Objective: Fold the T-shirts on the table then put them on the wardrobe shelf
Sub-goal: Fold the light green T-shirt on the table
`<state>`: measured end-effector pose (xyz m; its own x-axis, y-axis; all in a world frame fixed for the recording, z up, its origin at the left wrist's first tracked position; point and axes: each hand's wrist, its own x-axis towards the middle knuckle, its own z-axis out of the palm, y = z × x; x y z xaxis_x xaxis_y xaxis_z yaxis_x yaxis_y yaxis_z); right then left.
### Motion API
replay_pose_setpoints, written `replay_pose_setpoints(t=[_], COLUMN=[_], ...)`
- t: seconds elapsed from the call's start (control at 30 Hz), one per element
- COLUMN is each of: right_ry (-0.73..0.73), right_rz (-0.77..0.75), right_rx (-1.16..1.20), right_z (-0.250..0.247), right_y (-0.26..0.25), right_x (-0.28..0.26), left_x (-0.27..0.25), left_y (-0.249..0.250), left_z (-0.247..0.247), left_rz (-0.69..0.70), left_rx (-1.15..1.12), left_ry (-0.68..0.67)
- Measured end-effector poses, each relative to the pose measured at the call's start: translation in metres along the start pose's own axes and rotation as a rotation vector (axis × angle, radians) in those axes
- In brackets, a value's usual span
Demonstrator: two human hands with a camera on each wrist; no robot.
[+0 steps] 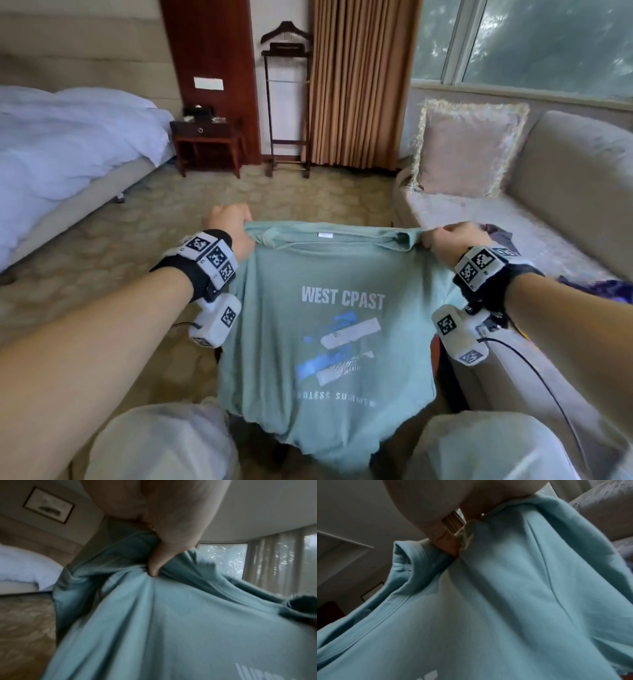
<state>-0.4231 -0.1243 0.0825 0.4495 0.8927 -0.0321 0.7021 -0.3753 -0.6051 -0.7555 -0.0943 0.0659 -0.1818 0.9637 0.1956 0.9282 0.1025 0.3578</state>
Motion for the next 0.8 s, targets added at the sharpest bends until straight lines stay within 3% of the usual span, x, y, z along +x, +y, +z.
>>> replay_pose_setpoints(t=[0.2,0.37,0.5,0.67,0.8], right_ry=[0.027,-0.068,-0.133,-0.118,-0.113], right_rz=[0.123,0.158,0.21,0.258,0.207], right_rx=[-0.095,-0.149,-0.159,-0.188,-0.238], right_z=[0.091,0.123,0.16,0.196,0.219], right_y=[0.035,0.024,0.035,0.037,0.038], right_x=[0.123,0.115,0.141,0.164,0.175], left_x=[0.057,0.088,0.109,0.132,0.15], left_y=[-0.023,-0.047,-0.064,-0.073,-0.088], left_z=[0.078,0.141,0.183,0.203,0.223], left_rz=[-0.213,-0.35,-0.407,-0.419,-0.418], left_rx=[-0.082,-0.215,-0.256,-0.009,-0.016], left_ry=[-0.084,-0.185,-0.188,-0.277,-0.351])
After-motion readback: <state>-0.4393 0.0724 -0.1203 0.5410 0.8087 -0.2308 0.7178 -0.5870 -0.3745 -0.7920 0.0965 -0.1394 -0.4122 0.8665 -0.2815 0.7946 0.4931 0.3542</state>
